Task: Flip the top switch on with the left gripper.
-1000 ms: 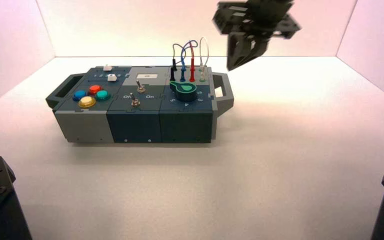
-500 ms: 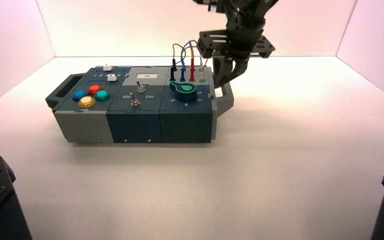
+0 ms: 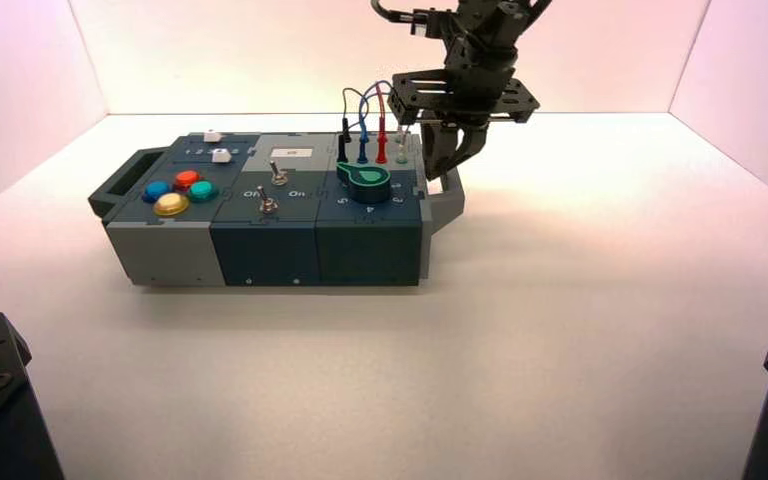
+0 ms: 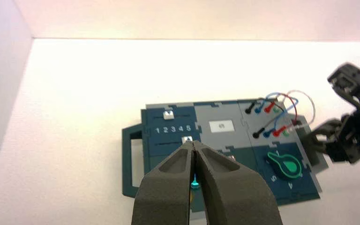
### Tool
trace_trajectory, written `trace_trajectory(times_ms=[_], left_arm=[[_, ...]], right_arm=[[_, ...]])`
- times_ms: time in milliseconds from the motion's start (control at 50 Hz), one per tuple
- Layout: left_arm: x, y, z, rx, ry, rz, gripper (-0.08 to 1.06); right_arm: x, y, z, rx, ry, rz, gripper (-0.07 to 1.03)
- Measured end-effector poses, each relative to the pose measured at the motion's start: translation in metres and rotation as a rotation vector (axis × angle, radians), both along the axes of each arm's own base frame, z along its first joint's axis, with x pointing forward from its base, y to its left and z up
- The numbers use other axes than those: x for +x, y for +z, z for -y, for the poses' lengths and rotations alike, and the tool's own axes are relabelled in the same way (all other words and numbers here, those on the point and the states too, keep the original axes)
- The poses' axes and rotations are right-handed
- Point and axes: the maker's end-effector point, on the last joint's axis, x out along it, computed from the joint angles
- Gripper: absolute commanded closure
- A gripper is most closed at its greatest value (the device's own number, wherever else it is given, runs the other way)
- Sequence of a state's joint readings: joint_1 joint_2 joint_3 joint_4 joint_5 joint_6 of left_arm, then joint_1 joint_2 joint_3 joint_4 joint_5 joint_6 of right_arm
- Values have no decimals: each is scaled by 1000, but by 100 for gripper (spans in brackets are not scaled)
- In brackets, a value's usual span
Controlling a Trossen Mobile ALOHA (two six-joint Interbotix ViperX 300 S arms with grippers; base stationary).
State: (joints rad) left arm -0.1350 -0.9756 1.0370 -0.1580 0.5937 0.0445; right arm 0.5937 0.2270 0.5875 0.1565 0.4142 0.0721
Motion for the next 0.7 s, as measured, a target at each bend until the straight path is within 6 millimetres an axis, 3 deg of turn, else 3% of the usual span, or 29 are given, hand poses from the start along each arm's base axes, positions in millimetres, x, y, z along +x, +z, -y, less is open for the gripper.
trace_trajectory(times_ms=[700], left_arm=[[13, -44, 28, 44, -110, -233, 101]], right_arm=[[6, -2, -4, -20, 3, -43, 98]])
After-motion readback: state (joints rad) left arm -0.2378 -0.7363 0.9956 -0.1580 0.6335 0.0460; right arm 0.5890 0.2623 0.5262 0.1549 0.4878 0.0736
